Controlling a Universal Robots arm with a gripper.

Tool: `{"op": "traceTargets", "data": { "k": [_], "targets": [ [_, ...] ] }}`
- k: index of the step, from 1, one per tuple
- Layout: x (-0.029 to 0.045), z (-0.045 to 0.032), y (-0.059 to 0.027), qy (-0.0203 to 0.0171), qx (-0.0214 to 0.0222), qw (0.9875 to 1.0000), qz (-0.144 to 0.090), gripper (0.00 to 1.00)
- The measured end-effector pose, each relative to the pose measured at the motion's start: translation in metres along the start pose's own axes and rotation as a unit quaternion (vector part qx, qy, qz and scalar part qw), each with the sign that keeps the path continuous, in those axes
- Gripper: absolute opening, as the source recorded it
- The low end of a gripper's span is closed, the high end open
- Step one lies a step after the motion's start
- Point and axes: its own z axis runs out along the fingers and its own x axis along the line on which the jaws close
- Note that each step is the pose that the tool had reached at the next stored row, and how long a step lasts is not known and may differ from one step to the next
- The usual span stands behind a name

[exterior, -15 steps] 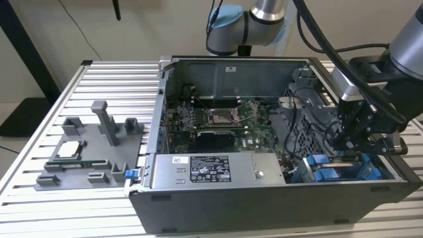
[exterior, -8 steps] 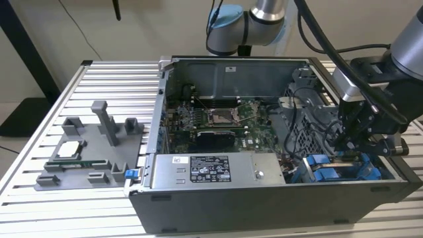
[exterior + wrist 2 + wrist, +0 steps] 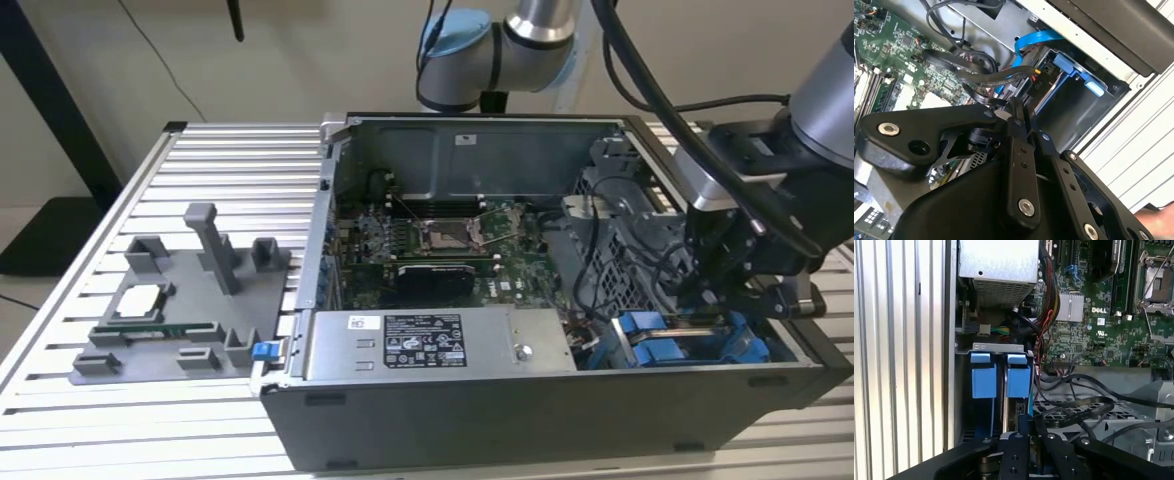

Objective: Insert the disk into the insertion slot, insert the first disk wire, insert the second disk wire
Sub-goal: 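Insert the second disk wire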

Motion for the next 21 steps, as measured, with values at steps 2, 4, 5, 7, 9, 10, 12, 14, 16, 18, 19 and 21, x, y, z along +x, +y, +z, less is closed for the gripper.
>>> {"op": "traceTargets", "data": {
  "k": [2,4,5,7,9,10,12,14,16,18,19,21],
  "targets": [
    [0.0003,0.0010,-0.0014,0.0003,0.0001,1.0000,0.000,0.00],
    [0.0007,0.0019,-0.0025,0.0005,0.0001,1.0000,0.001,0.00],
    [0.0009,0.0025,-0.0029,0.0006,0.0003,1.0000,0.002,0.00],
    [0.0014,0.0034,-0.0035,0.0013,0.0006,1.0000,0.004,0.00],
    [0.0017,0.0041,-0.0039,0.0017,0.0009,1.0000,0.006,0.00],
    [0.0020,0.0045,-0.0041,0.0017,0.0010,1.0000,0.007,0.00],
    [0.0026,0.0052,-0.0044,0.0018,0.0013,1.0000,0.009,0.00],
    [0.0029,0.0059,-0.0045,0.0020,0.0016,0.9999,0.011,0.00],
    [0.0031,0.0067,-0.0046,0.0021,0.0018,0.9999,0.013,0.00],
    [0.0032,0.0074,-0.0046,0.0024,0.0023,0.9999,0.016,0.00],
    [0.0033,0.0078,-0.0045,0.0024,0.0025,0.9998,0.017,0.00],
    [0.0034,0.0083,-0.0045,0.0024,0.0028,0.9998,0.019,0.00]
  ]
}}
